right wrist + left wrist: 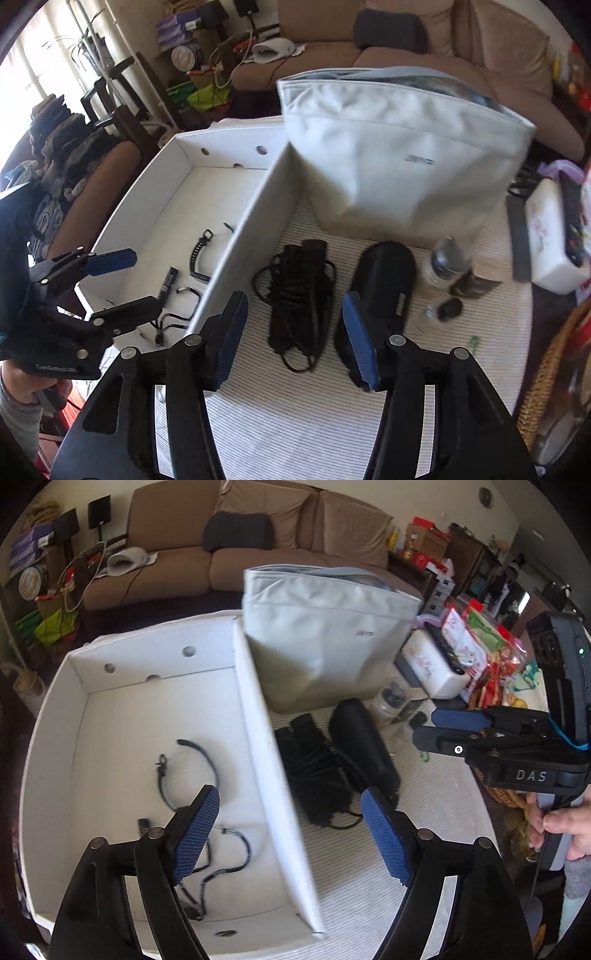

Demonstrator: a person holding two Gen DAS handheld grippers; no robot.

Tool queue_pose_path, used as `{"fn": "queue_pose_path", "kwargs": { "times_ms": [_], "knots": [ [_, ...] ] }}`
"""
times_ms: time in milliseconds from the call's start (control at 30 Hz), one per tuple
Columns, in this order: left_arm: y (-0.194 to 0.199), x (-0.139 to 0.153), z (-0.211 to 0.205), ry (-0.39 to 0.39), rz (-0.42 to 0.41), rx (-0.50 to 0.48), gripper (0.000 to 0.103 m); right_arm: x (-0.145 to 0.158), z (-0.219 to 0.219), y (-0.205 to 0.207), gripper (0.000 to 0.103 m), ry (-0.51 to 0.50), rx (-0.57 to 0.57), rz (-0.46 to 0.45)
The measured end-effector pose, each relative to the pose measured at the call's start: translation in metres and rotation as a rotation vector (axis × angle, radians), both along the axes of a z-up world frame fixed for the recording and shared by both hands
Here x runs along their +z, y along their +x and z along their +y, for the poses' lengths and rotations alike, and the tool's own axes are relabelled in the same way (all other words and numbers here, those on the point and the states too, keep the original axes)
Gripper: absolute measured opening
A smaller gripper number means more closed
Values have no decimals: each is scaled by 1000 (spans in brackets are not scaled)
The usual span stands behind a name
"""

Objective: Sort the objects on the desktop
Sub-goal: 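Move the right gripper to the black zippered case and close on it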

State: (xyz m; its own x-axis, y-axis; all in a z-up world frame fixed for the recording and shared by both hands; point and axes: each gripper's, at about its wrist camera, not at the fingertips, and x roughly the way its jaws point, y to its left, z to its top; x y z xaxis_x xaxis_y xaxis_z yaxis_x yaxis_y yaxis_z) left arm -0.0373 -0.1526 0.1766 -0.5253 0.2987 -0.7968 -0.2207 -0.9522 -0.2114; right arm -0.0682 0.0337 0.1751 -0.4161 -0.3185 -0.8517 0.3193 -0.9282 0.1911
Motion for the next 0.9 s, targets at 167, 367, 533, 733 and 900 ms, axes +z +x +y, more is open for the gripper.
{"fn": "queue_pose_path", "kwargs": {
  "times_ms": [167,367,533,733,900],
  "knots": [
    [17,-11,47,133,-40,-22,83,-27,62,21,59,-33,-81,-20],
    [14,-35,79,215,-97,48,83,-82,93,24,71,-143,-155,-45],
    [1,-50,81,230,-118,111,89,-122,91,10,77,-215,-197,-27],
    [-8,-48,84,185,-90,97,94,-158,91,-9,80,-383,-300,-59],
    [-11,-45,80,184,-76,84,103,-159,77,-19,90,-328,-293,-5]
  ]
}}
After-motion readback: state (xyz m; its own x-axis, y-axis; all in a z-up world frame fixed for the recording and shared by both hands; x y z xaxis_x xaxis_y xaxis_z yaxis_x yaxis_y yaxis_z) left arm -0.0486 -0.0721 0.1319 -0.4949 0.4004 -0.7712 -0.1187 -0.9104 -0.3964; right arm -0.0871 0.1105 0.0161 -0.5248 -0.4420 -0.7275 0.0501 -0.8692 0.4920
